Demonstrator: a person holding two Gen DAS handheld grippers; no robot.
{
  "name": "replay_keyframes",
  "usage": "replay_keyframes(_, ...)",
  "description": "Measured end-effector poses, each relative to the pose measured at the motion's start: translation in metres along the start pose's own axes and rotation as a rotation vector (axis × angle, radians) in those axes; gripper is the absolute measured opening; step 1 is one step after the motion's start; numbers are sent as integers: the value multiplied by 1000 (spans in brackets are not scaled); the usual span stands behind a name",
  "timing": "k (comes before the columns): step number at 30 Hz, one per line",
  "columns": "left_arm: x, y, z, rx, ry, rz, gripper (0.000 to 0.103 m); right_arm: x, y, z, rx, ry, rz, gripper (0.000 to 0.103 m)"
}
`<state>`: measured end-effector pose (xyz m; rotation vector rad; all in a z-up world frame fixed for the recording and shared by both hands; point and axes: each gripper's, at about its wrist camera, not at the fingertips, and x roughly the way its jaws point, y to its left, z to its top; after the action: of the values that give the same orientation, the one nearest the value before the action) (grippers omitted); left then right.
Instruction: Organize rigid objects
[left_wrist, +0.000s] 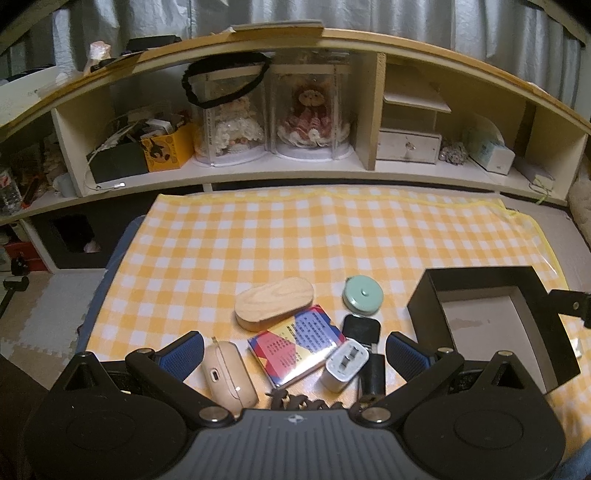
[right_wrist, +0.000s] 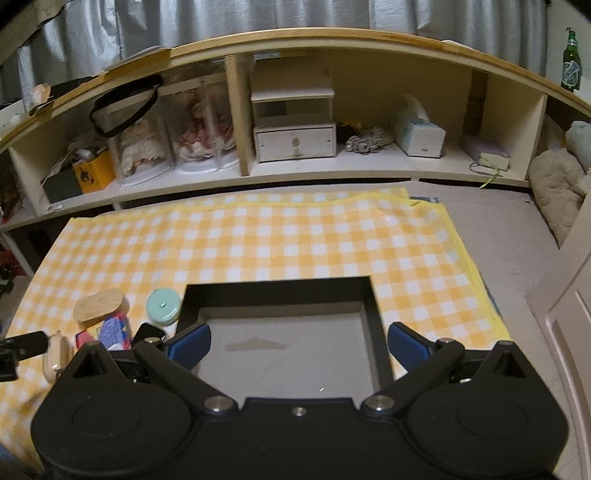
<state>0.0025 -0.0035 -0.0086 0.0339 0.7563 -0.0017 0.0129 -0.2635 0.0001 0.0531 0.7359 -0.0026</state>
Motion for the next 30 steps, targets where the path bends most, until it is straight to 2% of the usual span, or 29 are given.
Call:
replay_keyframes(7,-2,10,8,-34,-15,16,103,22,-21,14,-23,38,-59,100)
replay_keyframes(11,-1,11,8,-40,-14,10,103,38,-39,20,-14,71,-80,84)
replay_keyframes(16,2,13,6,-40,-20,21,103,67,-66,12,47,197,-74,64)
replay_keyframes(18,2,14,6,-45,-35,22,103,74,-74,7,62,240,-65,56)
replay_keyframes(20,0,16,5,-48,-62,6,103,79,-81,2,75,263,-47,53)
replay_keyframes(22,-1,17,5,-42,-98,-16,103,83,-85,-3,89,288,-34,41)
replay_keyframes(24,-1,17,5,-28,-110,-21,103,88,-87,-8,86,315,-27,27)
replay_keyframes(25,0,16,6,-18,-102,-22,103,90,-86,-11,81,329,-30,25)
replay_keyframes(27,2,15,9,8,-89,-36,103,93,-87,-14,87,346,-3,13)
replay_keyframes(30,3,13,13,51,-83,-24,103,95,-85,-17,84,360,17,8)
